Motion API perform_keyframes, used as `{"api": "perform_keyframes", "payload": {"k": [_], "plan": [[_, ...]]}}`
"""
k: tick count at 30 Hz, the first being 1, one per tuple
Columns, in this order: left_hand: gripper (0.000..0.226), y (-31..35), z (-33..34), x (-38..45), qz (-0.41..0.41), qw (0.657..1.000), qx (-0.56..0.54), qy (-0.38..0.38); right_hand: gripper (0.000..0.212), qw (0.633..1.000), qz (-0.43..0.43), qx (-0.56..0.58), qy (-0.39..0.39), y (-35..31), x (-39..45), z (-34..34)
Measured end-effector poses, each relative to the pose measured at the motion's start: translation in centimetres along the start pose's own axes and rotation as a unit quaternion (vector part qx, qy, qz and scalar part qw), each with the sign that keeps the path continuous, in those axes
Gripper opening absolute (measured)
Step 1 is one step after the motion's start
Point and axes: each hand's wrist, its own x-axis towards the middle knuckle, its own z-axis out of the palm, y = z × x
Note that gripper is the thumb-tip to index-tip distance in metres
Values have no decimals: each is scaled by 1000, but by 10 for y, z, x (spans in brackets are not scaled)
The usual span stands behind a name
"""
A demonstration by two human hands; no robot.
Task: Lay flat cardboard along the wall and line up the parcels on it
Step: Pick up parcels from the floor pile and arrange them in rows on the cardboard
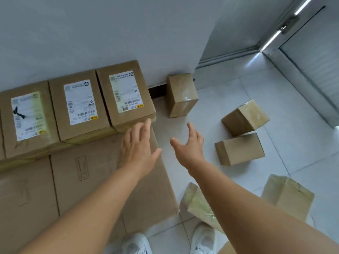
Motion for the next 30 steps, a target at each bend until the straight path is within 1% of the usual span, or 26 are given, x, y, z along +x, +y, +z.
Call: {"api": "perform_keyframes", "payload": {"k": [4,7,11,15,18,21,23,27,30], "plan": [[93,44,35,-32,62,995,-2,-82,71,997,69,16,39,58,-27,-41],[99,68,68,-51,106,983,20,-145,67,989,118,32,84,104,-44,-72],[105,87,117,-77,175,956,85,-222,62,975,178,38,128,167,-64,-102],[110,91,163,-92,223,924,161,-266,63,961,231,57,140,223,-79,-109],[111,94,196,-96,248,902,213,-282,68,955,252,61,142,261,-87,-106],[110,101,224,-90,288,878,264,-277,75,949,265,74,151,296,-86,-110],[112,108,243,-84,310,861,297,-272,78,946,269,74,163,316,-80,-118],[117,119,289,-78,353,817,361,-277,80,943,263,77,188,350,-56,-143],[123,123,315,-73,365,803,392,-260,83,945,257,57,192,372,-35,-162]]}}
